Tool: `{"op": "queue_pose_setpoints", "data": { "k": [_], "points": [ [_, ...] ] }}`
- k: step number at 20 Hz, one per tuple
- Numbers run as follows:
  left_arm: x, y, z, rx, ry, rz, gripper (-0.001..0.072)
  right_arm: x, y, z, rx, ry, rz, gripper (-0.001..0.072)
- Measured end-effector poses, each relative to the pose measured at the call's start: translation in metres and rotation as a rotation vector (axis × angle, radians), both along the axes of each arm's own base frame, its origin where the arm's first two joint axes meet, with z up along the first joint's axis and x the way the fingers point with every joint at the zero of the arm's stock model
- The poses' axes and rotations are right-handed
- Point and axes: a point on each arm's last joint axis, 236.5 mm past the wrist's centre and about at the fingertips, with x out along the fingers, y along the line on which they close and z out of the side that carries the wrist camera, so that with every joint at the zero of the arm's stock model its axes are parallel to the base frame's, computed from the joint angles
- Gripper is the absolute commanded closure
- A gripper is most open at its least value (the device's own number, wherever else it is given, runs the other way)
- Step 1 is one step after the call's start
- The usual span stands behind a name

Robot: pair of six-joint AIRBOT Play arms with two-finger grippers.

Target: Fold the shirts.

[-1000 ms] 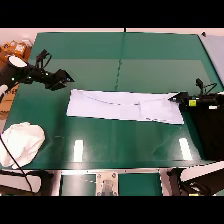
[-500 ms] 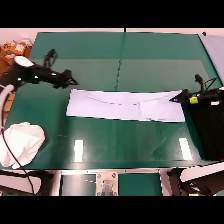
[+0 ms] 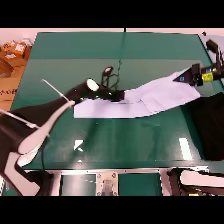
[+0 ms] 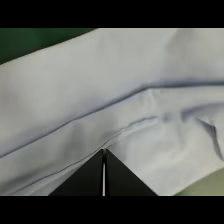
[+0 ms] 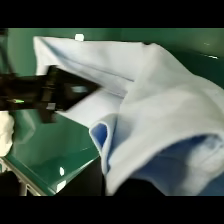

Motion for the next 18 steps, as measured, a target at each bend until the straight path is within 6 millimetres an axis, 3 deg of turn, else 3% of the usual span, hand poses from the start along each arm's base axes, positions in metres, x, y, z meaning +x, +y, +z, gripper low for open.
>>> {"op": "queue_pose_setpoints", "data": {
  "k": [4, 7, 10, 12, 14, 18],
  "points": [
    [-0.013, -0.045, -0.014, -0.033, 0.018, -0.04, 0.0687, -0.005, 0.048, 0.044, -0.01, -0.058, 0.079, 0.069],
    [-0.018, -0.057, -0.017, -0.044, 0.034, -0.056, 0.0687, -0.008, 0.068, 0.052, -0.013, -0.063, 0.102, 0.069],
    [-0.03, -0.058, -0.02, -0.042, 0.081, -0.105, 0.0688, -0.005, 0.072, 0.05, -0.014, -0.057, 0.085, 0.069],
    [-0.03, -0.042, -0.017, -0.034, 0.119, -0.134, 0.0688, -0.004, 0.076, 0.049, -0.009, -0.052, 0.078, 0.069],
    [-0.025, -0.013, -0.001, -0.031, 0.158, -0.168, 0.0688, -0.003, 0.083, 0.048, -0.004, -0.044, 0.072, 0.069],
    [0.01, 0.09, 0.041, 0.07, 0.162, -0.147, 0.0687, 0.0, 0.115, 0.05, 0.017, -0.045, 0.07, 0.069]
  ]
}}
